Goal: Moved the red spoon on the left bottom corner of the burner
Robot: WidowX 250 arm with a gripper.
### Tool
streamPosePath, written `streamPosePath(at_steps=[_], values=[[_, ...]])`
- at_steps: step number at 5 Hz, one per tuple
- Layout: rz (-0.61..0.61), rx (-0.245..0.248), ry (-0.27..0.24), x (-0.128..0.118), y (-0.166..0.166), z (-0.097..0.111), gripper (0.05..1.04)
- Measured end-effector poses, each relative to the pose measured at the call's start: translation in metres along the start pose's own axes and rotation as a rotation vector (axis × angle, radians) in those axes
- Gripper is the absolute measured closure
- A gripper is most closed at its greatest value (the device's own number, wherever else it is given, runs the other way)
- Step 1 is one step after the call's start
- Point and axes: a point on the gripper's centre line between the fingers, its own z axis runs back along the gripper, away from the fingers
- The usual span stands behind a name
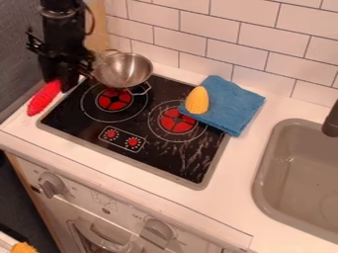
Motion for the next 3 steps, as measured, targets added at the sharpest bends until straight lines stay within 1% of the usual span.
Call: streamPosePath(at_steps=[1, 2, 3], values=[[-0.03, 0.006, -0.026, 0.007, 0.005, -0.016, 0.753], [-0.029, 0.004, -0.004, 0.008, 0.004, -0.032, 0.753], [-0.003, 0.02, 0.032, 0.011, 0.007, -0.047, 0.753]])
